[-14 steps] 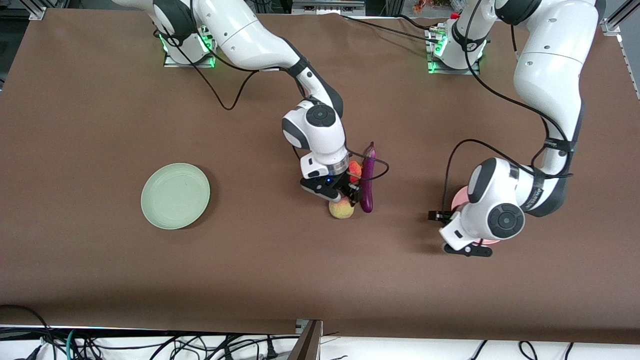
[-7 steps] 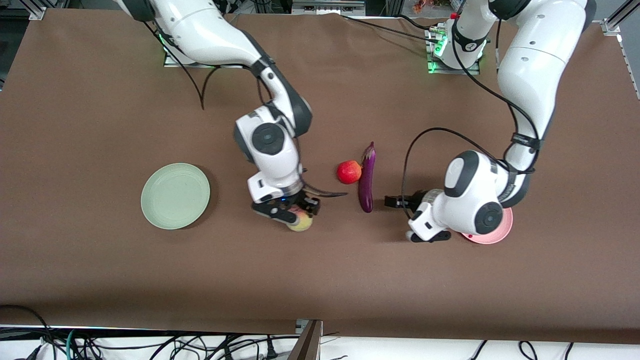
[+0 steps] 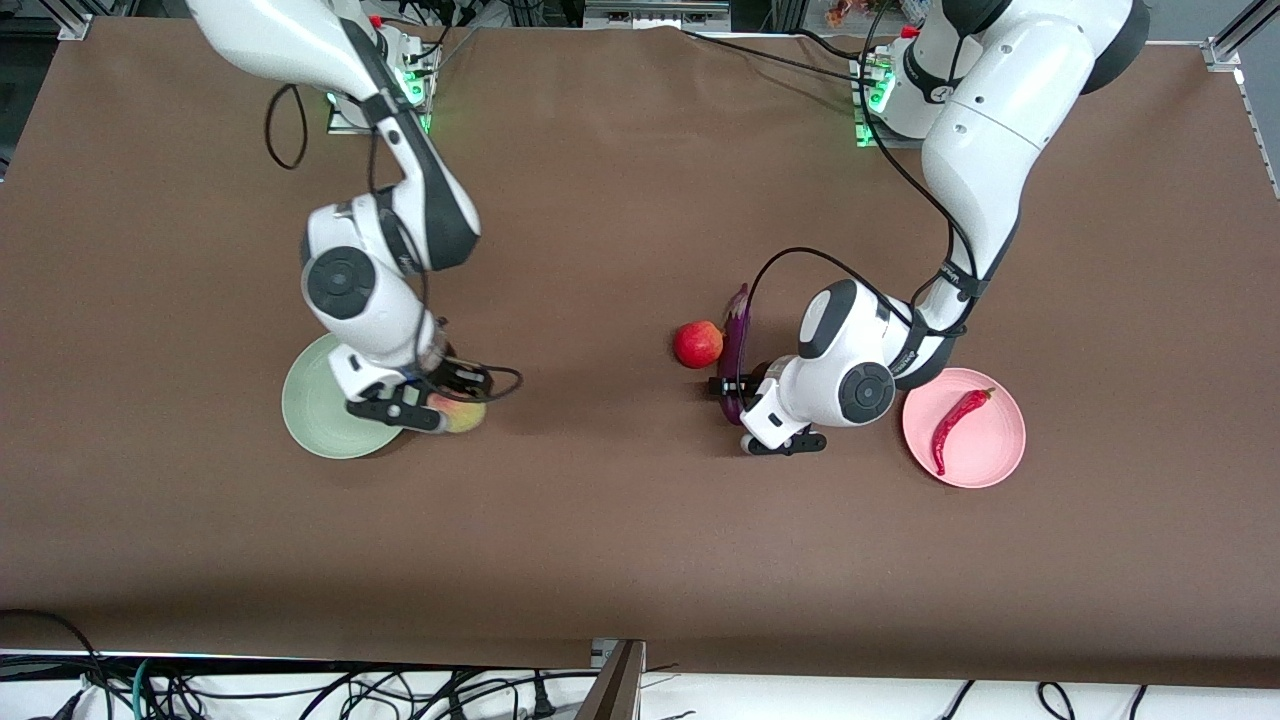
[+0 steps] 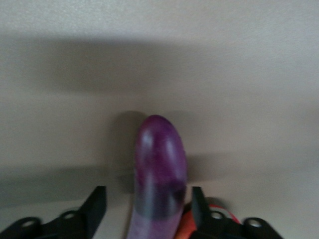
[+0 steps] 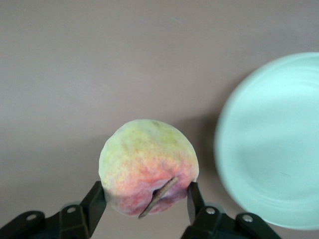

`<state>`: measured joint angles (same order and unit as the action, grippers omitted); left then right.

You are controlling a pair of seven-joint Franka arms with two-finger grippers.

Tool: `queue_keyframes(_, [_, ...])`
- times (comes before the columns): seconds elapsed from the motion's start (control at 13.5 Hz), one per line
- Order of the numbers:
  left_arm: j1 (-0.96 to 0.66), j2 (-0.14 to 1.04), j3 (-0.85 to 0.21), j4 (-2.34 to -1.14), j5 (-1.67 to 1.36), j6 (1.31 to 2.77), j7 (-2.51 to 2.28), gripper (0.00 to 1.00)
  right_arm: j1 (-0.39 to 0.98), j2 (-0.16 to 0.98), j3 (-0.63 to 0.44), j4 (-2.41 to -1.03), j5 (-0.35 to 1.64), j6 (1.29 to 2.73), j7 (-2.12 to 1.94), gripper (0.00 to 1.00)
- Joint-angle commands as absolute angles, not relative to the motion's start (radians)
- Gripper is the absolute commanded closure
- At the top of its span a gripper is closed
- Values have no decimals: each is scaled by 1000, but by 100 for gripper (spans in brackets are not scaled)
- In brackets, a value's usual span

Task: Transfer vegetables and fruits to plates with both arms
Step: 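Set the peach on the green plate while the left gripper lifts the eggplant, then lower the eggplant onto the pink plate while the right gripper grasps the apple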

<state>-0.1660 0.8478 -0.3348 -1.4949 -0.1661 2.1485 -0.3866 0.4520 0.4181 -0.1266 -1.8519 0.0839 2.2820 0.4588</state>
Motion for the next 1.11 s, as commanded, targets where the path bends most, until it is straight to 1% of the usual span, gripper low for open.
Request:
queue_keyframes(0.0, [-181, 827, -328, -1506, -129, 2154, -393, 98, 375, 249, -136, -2084, 98, 2303, 310, 94])
queue_keyframes(0.07, [-179, 827, -328, -1506, -129, 2154, -391, 100, 368, 238, -161, -2123, 98, 2304, 269, 94])
queue_keyframes(0.22, [-167, 818, -324, -1502, -129, 2137, -388, 100, 367, 248, -233, -2175, 103, 2345, 148, 93])
queue_keyframes(0.3, [-161, 809, -316, -1497, -127, 2114, -387, 100, 365, 264, -248, -2180, 136, 2359, 103, 86])
queue_keyframes(0.37, [-161, 789, -292, -1480, -103, 2053, -385, 100, 348, 287, -252, -2174, 190, 2365, 59, 79])
queue_keyframes(0.44, [-161, 772, -281, -1447, -53, 1977, -385, 100, 330, 313, -252, -2165, 237, 2376, 8, 69])
queue_keyframes(0.52, [-153, 761, -275, -1406, 1, 1897, -385, 100, 318, 331, -252, -2157, 276, 2382, -35, 55])
queue_keyframes(0.59, [-147, 761, -273, -1357, 67, 1811, -385, 100, 316, 336, -252, -2151, 294, 2379, -47, 43])
queue_keyframes(0.67, [-144, 761, -273, -1323, 160, 1749, -382, 100, 318, 336, -252, -2138, 296, 2372, -41, 40])
queue_keyframes(0.74, [-140, 761, -273, -1312, 273, 1714, -365, 100, 319, 334, -250, -2126, 296, 2368, -38, 33])
queue_keyframes(0.81, [-141, 762, -273, -1319, 372, 1709, -335, 100, 322, 333, -247, -2109, 296, 2359, -20, 25])
queue_keyframes(0.89, [-135, 768, -264, -1324, 465, 1709, -310, 100, 328, 331, -244, -2073, 296, 2311, 17, 15])
queue_keyframes(0.96, [-117, 776, -258, -1325, 524, 1712, -275, 100, 345, 333, -244, -2015, 296, 2233, 78, 1])
queue_keyframes(1.04, [-97, 790, -253, -1322, 573, 1718, -220, 100, 363, 334, -244, -1961, 296, 2151, 150, 1])
